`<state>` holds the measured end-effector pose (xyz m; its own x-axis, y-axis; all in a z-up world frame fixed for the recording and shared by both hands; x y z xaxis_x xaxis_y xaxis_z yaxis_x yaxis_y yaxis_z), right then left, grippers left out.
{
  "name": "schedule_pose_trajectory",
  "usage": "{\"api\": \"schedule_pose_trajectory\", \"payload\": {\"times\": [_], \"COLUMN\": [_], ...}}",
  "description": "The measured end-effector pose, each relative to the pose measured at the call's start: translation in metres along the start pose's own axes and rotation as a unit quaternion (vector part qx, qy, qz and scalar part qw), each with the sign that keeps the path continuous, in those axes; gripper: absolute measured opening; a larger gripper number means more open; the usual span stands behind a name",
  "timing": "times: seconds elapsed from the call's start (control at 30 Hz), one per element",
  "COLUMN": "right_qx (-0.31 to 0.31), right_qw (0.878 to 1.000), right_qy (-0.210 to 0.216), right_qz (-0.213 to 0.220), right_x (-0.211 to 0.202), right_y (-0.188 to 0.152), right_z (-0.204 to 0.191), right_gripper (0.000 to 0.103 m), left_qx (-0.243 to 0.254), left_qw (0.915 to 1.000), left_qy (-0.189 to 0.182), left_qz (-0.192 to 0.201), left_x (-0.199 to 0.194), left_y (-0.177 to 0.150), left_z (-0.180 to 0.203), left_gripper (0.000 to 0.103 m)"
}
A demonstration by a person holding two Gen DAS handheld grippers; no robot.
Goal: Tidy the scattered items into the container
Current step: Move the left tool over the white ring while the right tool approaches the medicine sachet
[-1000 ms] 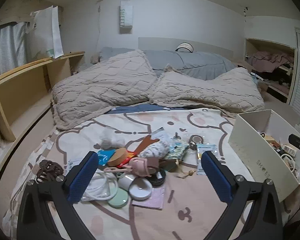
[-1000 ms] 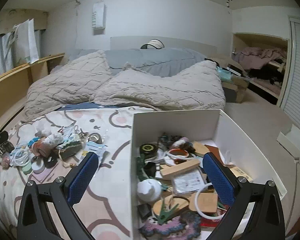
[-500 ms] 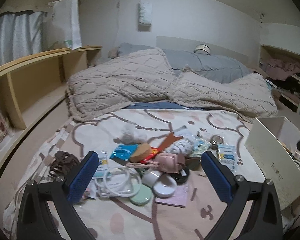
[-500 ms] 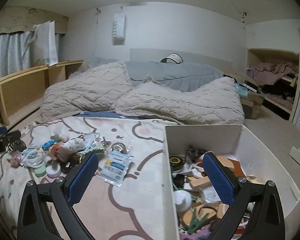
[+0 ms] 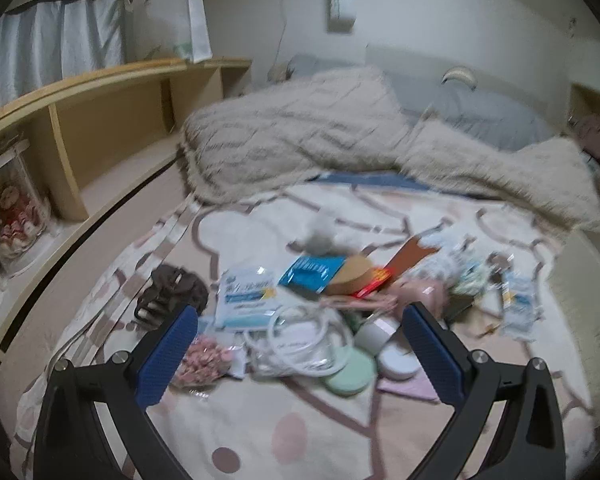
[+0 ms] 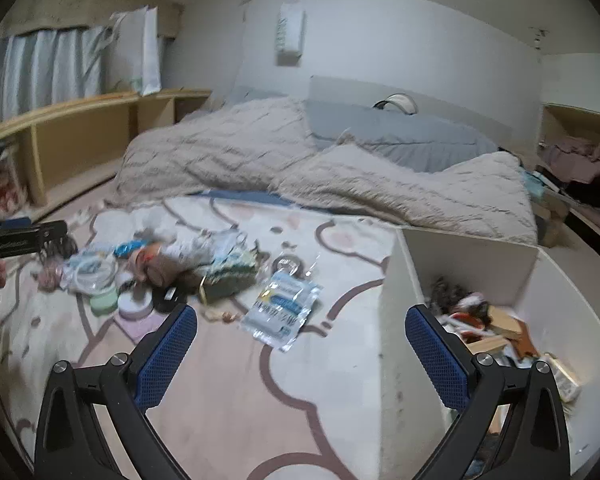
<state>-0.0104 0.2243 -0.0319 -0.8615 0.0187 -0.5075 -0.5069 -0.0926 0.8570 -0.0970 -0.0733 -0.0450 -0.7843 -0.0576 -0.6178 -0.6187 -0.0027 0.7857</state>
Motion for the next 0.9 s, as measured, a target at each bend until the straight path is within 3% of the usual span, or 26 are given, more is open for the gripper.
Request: {"api": "schedule_pose_trajectory", "payload": {"times": [0.43, 0.9], "right_qx": [-0.031, -0.013], "right_qw": [0.994, 0.994], "right_qy": [0.036, 0.011], "right_qz": [-0.095, -0.107], "right_x": [0.05, 0.075], "right_y": [-0.036, -0.043], "right_z": [-0.031, -0.017], "right_gripper": [0.103, 0.103], "left_qx": [-0.01, -0.019], "left_qw": [0.9931, 0.99], "left_qy": [0.055, 0.077], "left_qz": [-0.103, -0.116], "left_x": [0.068, 0.074], "left_y": [-0.033, -0.044], "left_z": [-0.018, -0.028], "left_gripper": [0.103, 0.103]}}
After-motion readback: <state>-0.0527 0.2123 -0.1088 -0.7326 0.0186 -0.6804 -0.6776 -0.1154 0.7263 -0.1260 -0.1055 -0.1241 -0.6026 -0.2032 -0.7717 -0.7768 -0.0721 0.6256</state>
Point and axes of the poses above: each gripper's, at about its wrist camera, not at the fingertips, and x roughly the way its jaws point, z to its right, y to its top, the point moved 1 cm from there along x, roughly the way its jaws point, and after that the axes turned 1 degree about -x, right-handed, at the moved point
